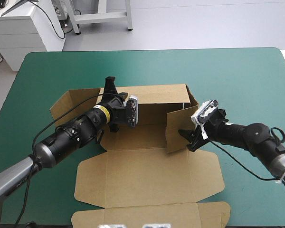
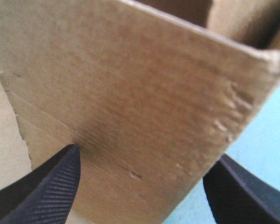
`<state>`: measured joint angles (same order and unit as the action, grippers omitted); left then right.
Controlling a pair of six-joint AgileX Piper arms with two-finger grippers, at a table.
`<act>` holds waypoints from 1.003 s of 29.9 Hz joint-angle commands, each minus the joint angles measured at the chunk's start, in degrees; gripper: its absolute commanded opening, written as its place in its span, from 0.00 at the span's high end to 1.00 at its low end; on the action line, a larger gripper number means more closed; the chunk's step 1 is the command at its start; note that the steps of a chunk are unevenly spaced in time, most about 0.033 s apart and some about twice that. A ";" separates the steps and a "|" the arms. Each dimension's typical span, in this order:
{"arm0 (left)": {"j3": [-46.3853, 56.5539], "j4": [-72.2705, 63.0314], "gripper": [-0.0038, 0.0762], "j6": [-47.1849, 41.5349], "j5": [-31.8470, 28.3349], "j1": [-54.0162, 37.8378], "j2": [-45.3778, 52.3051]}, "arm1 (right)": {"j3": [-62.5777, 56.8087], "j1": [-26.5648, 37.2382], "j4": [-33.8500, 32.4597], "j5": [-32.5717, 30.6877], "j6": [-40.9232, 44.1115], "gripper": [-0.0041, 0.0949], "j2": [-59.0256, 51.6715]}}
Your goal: Fold the box
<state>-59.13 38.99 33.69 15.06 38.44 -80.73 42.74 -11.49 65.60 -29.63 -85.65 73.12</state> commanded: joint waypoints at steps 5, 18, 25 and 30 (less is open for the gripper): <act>-0.15 -4.05 0.96 -1.13 3.20 1.51 0.61 | 1.60 -10.28 2.32 17.14 1.79 0.28 1.41; -0.15 -4.14 0.96 -5.17 4.46 1.51 0.61 | 1.60 -11.98 0.98 14.90 4.19 0.98 2.10; -0.15 -4.14 0.96 -5.26 4.46 1.51 0.61 | 1.60 -11.98 1.08 16.28 4.86 0.98 2.10; -0.15 -4.29 0.88 -5.26 4.35 2.11 1.21 | 1.60 -11.98 1.08 16.84 5.76 0.98 2.10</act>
<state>-59.13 38.42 29.79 16.81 39.16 -80.21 42.67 -22.62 67.44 -7.93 -77.94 76.47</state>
